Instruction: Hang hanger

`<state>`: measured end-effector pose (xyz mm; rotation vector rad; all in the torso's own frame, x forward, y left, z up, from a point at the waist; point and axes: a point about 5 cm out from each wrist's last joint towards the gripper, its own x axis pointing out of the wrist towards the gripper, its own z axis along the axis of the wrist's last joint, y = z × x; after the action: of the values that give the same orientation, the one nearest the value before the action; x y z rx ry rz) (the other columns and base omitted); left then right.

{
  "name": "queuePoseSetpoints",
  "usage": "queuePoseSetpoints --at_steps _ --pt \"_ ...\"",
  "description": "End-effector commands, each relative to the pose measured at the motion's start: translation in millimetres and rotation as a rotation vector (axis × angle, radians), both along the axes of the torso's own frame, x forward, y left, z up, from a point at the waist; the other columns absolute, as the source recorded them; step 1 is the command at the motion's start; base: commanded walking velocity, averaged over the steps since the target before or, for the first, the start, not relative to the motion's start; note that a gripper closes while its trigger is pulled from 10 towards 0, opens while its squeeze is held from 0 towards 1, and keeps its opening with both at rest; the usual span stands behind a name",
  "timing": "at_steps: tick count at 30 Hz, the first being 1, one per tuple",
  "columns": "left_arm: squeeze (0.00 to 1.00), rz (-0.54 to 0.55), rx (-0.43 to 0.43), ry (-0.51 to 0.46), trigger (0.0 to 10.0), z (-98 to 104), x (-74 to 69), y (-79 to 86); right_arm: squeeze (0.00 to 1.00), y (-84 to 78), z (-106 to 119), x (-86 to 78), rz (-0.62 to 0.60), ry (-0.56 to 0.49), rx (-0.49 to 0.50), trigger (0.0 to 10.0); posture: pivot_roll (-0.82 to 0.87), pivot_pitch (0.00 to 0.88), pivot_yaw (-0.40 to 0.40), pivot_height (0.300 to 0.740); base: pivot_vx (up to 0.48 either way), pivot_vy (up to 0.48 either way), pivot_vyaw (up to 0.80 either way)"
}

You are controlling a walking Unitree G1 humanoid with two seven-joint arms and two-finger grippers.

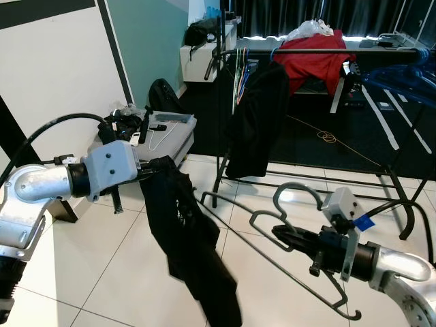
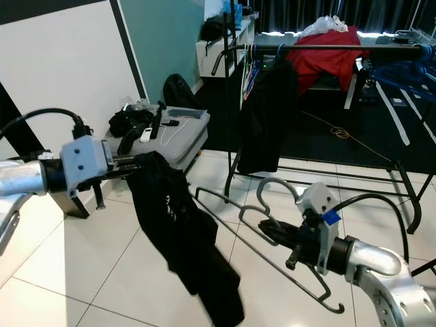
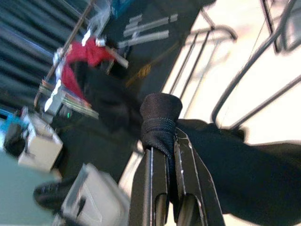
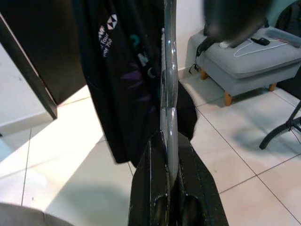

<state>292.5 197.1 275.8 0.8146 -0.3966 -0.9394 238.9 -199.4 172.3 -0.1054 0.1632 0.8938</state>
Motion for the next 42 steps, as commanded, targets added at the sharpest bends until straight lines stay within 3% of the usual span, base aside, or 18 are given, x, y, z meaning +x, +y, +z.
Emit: queuePoseSetpoints --at_steps 1,11,15,20,24,26,28,34,42 --pt "0.0 -0.021 -0.006 -0.008 10.0 5 -4.6 0.5 0.0 2.4 0 -0.2 0.002 -0.012 0.009 10.0 -0.08 0.0 0.044 0.74 0.0 0.0 0.0" --pt "0.0 -0.016 0.046 -0.029 10.0 2 -4.4 -8.3 0.0 -11.0 2 11.6 -0.118 -0.043 -0.02 10.0 -0.08 0.0 0.045 0.74 0.0 0.0 0.0" --pt "0.0 0.072 0.083 -0.134 10.0 -5 7.7 -15.3 0.0 -19.8 7 19.3 -0.194 -0.069 -0.032 10.0 -0.08 0.0 0.045 0.74 0.0 0.0 0.0" --pt "0.0 0.09 0.119 -0.168 10.0 -8 10.2 -18.8 0.0 -22.0 9 22.7 -0.226 -0.078 0.0 10.0 -0.08 0.0 0.044 0.74 0.0 0.0 0.0" --pt "0.0 0.095 0.167 -0.185 10.0 -13 12.2 -23.4 0.0 -16.8 18 18.5 -0.177 -0.075 0.112 10.0 -0.08 0.0 0.046 0.74 0.0 0.0 0.0" --pt "0.0 0.091 0.221 -0.194 10.0 -20 12.7 -26.9 0.0 -5.4 29 -0.5 0.0 -0.064 0.222 10.0 -0.08 0.0 0.047 0.74 0.0 0.0 0.0" --pt "0.0 0.091 0.236 -0.198 10.0 -22 12.7 -27.5 0.0 -1.8 32 -8.6 0.071 -0.055 0.248 10.0 -0.08 0.0 0.047 0.74 0.0 0.0 0.0" --pt "0.0 0.09 0.255 -0.236 10.0 -25 14.1 -29.9 0.0 -2.5 34 -26.7 0.193 0.007 0.245 10.0 -0.09 0.0 0.049 0.74 0.0 0.0 0.0" --pt "0.0 0.072 0.259 -0.275 10.0 -26 14.4 -36.8 0.0 -8.3 27 -29.3 0.215 0.077 0.167 10.0 -0.09 0.0 0.043 0.74 0.0 0.0 0.0"
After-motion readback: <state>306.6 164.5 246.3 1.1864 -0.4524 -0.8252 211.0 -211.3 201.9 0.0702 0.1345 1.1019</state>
